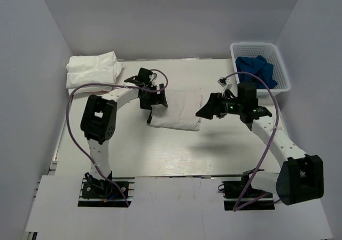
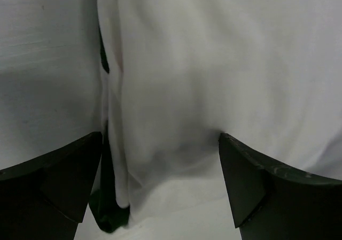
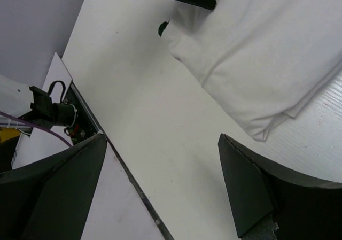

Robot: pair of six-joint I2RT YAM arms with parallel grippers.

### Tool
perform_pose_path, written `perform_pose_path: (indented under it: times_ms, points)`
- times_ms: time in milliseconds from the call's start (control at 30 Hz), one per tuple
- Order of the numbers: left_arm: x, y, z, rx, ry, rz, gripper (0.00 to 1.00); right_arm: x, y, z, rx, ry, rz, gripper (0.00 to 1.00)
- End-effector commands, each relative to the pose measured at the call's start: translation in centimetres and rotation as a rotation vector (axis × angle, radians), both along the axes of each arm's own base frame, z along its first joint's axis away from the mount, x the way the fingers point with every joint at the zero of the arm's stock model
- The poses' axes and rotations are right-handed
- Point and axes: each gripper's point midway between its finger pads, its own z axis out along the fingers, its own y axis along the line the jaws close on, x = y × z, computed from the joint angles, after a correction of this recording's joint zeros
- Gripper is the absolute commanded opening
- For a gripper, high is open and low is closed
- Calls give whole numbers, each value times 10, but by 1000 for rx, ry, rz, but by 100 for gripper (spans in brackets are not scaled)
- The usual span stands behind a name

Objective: Fold and stack the t-shirts
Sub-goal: Put the neatly folded tshirt into the corner of the board with the left arm

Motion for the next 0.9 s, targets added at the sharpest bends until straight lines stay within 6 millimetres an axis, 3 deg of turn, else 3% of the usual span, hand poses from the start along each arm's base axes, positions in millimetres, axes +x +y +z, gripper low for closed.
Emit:
perform_pose_path:
  times_ms: [0, 200, 433, 500, 533, 633, 867]
  points:
    - [6, 0, -5, 25, 8, -32, 100, -8, -11, -7, -75, -17, -13, 91]
    - [3, -21, -24, -21, 22, -118, 94, -10, -14, -13, -92, 2, -25, 91]
    - [-4, -29, -45, -57, 71, -166, 50, -9, -16, -12, -93, -10, -33, 91]
    - [-4, -28, -47, -53, 63, -178, 13, -7, -18, -12, -109, -17, -48, 91]
    - [-4, -28, -47, -53, 63, -178, 0, -7, -19, -13, -116, -19, -53, 91]
    - [5, -23, -42, -36, 30, -188, 0, -5, -23, -11, -132, -36, -65, 91]
    - [52, 13, 41, 142, -225, -132, 0, -7, -26, -10, -142, -57, -81, 91]
